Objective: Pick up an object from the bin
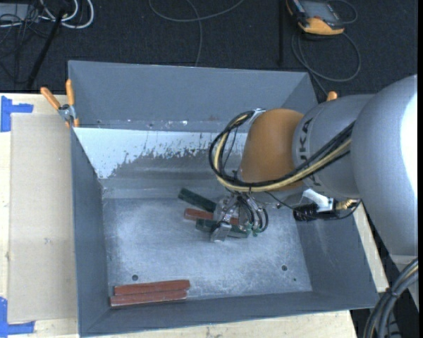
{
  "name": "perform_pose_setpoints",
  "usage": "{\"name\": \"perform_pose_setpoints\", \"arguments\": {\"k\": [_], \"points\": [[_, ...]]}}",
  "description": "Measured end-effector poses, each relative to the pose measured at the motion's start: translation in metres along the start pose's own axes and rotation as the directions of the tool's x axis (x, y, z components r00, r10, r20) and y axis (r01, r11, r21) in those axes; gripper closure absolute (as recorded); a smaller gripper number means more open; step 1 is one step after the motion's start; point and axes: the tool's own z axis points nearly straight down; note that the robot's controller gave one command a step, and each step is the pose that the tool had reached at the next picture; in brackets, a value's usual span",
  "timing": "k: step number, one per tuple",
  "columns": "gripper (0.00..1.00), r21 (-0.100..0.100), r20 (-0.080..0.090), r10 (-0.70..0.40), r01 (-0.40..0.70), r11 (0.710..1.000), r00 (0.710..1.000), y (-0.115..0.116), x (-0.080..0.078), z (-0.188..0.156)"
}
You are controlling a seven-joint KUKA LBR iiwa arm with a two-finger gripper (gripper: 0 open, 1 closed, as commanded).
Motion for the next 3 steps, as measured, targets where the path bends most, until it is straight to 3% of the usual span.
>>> {"name": "perform_pose_setpoints", "arguments": {"k": [1,2,3], "points": [[1.00,-0.002,0.003,0.008,-0.008,1.000,1.000,-0.004,0.010,-0.156],[0.00,0.001,-0.004,0.006,-0.006,1.000,1.000,-0.004,0.011,-0.151],[0.00,0.002,-0.014,-0.103,0.103,0.995,0.995,-0.043,0.017,-0.015]]}}
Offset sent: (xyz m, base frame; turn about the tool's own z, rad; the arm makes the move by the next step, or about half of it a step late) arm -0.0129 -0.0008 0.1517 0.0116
